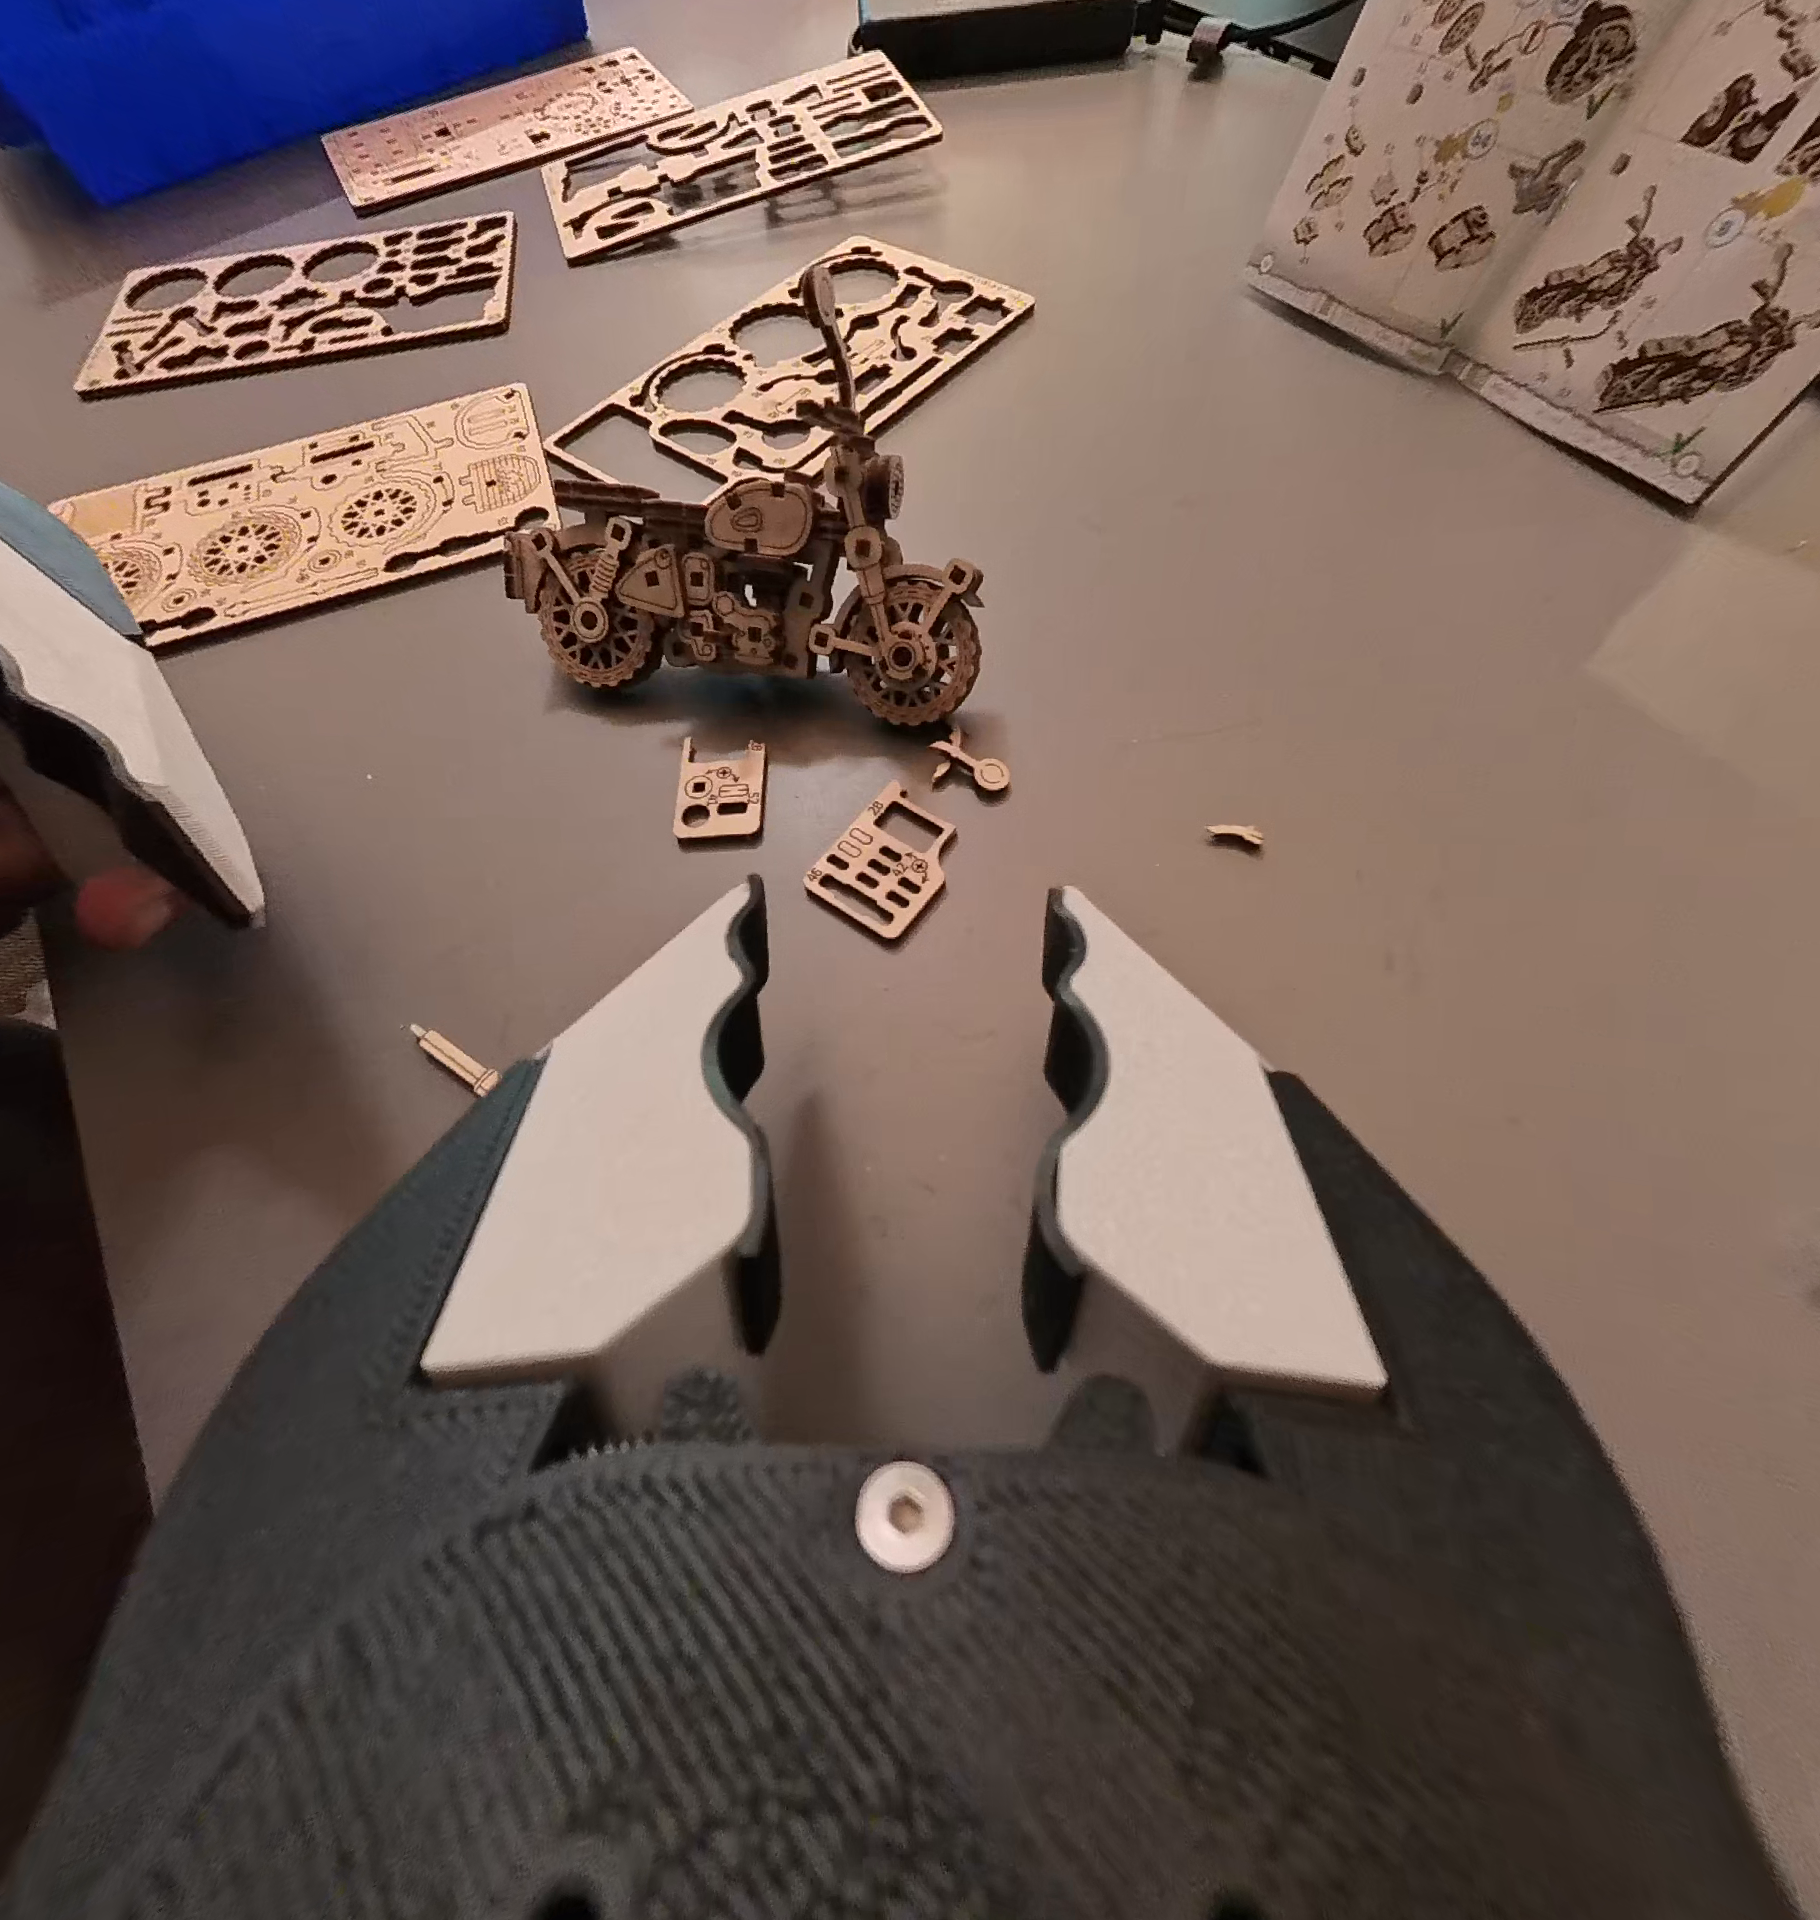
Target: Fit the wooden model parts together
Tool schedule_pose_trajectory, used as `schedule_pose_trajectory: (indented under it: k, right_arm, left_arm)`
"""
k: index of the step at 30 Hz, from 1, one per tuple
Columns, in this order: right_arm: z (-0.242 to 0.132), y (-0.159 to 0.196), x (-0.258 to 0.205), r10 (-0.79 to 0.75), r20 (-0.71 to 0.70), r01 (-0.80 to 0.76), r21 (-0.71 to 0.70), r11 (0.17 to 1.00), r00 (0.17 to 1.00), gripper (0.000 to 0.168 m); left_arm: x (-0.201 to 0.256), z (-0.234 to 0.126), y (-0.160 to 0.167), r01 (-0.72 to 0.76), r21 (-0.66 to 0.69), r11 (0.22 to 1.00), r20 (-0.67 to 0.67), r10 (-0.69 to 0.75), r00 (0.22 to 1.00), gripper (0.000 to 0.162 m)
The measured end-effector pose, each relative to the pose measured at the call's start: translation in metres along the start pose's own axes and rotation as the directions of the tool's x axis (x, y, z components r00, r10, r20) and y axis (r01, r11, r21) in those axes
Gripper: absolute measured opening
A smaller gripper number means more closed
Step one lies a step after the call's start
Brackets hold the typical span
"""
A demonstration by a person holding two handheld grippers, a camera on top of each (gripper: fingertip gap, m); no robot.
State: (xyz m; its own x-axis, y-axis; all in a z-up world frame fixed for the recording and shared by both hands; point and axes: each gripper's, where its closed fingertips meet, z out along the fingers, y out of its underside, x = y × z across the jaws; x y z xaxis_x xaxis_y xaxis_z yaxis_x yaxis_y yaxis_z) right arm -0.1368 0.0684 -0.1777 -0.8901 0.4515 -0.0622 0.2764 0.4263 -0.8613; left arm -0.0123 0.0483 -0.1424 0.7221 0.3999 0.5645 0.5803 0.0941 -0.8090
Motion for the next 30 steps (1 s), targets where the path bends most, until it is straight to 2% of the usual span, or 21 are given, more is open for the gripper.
schedule_pose_trajectory:
  k: [16, 20, 26, 30]
  right_arm:
    - [0.000, 0.000, -0.001, 0.012, 0.021, -0.012, -0.001, 1.000, 1.000, 0.047]
    - [0.000, 0.000, -0.001, 0.018, 0.020, -0.019, 0.002, 1.000, 1.000, 0.047]
    - [0.000, 0.000, 0.000, 0.025, 0.020, -0.025, 0.001, 1.000, 1.000, 0.048]
    - [0.000, 0.000, 0.000, 0.027, 0.021, -0.027, 0.000, 1.000, 0.999, 0.048]
  left_arm:
    - [0.000, 0.000, 0.001, 0.009, -0.005, 1.000, -0.005, -0.009, 1.000, 0.045]
    - [-0.006, -0.006, -0.013, -0.005, 0.069, 0.998, 0.036, 0.002, 0.999, 0.040]
    - [-0.009, -0.008, -0.015, 0.081, 0.085, 0.993, 0.008, -0.082, 0.997, 0.040]
    - [-0.008, -0.007, -0.014, 0.076, 0.079, 0.994, 0.007, -0.077, 0.997, 0.040]
